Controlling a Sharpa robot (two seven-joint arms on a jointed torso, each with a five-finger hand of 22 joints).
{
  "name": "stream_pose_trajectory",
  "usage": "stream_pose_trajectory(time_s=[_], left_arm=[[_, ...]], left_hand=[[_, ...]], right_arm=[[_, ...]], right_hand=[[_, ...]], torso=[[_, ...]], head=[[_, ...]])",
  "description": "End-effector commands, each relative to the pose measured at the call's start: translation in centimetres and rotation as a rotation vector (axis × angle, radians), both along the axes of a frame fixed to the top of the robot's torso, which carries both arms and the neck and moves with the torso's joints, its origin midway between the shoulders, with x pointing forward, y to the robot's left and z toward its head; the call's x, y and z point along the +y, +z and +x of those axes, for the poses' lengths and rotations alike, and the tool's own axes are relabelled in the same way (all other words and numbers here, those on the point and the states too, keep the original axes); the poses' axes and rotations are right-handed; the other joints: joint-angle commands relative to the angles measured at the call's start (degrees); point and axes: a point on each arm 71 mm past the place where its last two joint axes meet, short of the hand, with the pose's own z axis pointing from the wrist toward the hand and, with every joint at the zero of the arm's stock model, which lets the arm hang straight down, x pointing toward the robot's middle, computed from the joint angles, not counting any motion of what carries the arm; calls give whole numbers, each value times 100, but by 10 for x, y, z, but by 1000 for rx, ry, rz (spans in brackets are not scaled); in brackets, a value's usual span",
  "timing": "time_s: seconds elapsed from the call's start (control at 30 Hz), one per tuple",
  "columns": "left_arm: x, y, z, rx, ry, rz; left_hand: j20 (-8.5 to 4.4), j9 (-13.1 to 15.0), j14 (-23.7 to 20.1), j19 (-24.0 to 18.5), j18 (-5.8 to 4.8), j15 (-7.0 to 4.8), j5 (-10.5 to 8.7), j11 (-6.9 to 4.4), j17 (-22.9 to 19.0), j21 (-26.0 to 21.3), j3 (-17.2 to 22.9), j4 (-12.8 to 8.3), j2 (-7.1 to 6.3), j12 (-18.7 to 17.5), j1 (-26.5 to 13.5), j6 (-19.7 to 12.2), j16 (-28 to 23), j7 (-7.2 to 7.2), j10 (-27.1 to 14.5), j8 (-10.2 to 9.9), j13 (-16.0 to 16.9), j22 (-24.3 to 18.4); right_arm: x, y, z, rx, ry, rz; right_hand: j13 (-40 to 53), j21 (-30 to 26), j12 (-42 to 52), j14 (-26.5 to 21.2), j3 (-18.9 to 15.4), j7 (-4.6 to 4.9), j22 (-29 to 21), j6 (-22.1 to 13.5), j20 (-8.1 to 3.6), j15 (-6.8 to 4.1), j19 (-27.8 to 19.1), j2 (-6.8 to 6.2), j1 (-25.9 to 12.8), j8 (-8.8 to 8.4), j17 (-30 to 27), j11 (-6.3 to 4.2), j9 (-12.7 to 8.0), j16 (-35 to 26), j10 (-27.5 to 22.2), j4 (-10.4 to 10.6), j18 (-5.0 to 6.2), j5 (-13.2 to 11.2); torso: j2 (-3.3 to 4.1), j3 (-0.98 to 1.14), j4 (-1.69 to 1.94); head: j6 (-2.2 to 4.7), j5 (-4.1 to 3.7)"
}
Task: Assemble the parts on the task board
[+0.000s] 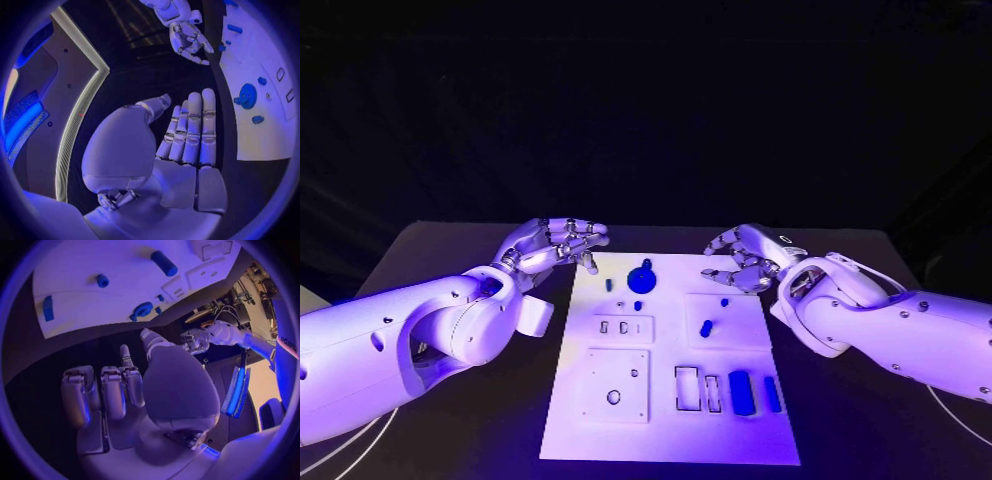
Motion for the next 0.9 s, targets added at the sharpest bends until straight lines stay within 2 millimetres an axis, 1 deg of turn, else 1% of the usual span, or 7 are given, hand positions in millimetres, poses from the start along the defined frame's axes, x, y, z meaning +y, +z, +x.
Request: stream_pose_trajectory(time_s=[0.03, 0.13, 0.23, 0.43, 0.6, 0.63, 0.9], left_arm=[[-2, 2, 0, -7, -20, -14], [-3, 1, 0, -7, -22, -15], [-4, 1, 0, -7, -24, -16], [-4, 1, 1, -7, -27, -17], [-5, 1, 1, -7, -29, -18], [-5, 1, 1, -7, -29, -18], [-4, 0, 2, -7, -27, -17]], left_hand=[[-10, 9, -26, -38, 31, 8, -2, 18, -5, 20, 21, -4, 8, -39, -50, -36, 5, 39, -7, 3, 8, 5], [-10, 9, -26, -38, 31, 8, -2, 18, -5, 20, 21, -4, 8, -39, -50, -36, 5, 39, -7, 3, 8, 5], [-9, 10, -30, -46, 31, 9, -2, 19, -8, 26, 28, -12, 5, -39, -54, -37, 2, 39, -7, 3, 8, 9], [-9, 10, -30, -46, 31, 9, -2, 19, -8, 26, 28, -12, 5, -39, -54, -37, 2, 39, -7, 3, 8, 9], [-9, 10, -30, -46, 31, 9, -2, 19, -8, 26, 28, -12, 5, -39, -54, -37, 2, 39, -7, 3, 8, 9], [-9, 10, -30, -46, 31, 9, -2, 19, -8, 26, 28, -12, 5, -39, -54, -37, 2, 39, -7, 3, 8, 9], [-9, 10, -30, -46, 31, 9, -2, 19, -8, 26, 28, -12, 5, -39, -54, -37, 2, 39, -7, 3, 8, 9]], right_arm=[[-9, 0, -2, 44, 90, 50], [-29, -2, 1, 68, 74, 30], [-47, -7, 5, 92, 55, 8], [-67, -19, 11, 113, 21, -27], [-77, -27, 18, 125, -7, -46], [-79, -29, 19, 128, -12, -49], [-83, -38, 25, 155, -27, -65]], right_hand=[[1194, 25, -20, 577, 30, -18, 1508, -9, 24, -12, 600, -34, 120, -22, 1419, -7, -11, 30, 290, -9, -39, -135], [1194, 25, -21, 584, 78, -41, 1508, 0, 8, -36, 600, -76, 331, -21, 1446, -24, -24, 40, 291, -85, -39, -155], [1181, 25, -38, 588, 110, -55, 1508, -8, -11, -55, 600, -126, 479, -31, 1463, -38, -39, 46, 278, -145, -39, -132], [1154, 25, -73, 591, 176, -50, 1508, -55, -20, -54, 600, -175, 655, -67, 1479, -41, -70, 52, 250, -207, -39, -27], [1144, 25, -86, 593, 204, -43, 1508, -74, -16, -47, 600, -180, 691, -82, 1485, -36, -82, 54, 239, -216, -39, 23], [1144, 25, -87, 593, 205, -42, 1508, -75, -16, -47, 600, -180, 692, -82, 1485, -36, -82, 54, 239, -217, -39, 24], [1141, 25, -91, 595, 222, -39, 1508, -94, -13, -43, 600, -192, 716, -96, 1492, -32, -91, 57, 235, -226, -39, 59]], torso=[[-23, 27, -24], [-34, 42, -26], [-45, 46, -37], [-35, 78, -48], [-38, 50, -9], [-36, 52, -5], [-36, 47, -16]], head=[[-21, -34], [-27, -87], [-40, -91], [-63, -76], [-85, -92], [-86, -94], [-121, -58]])
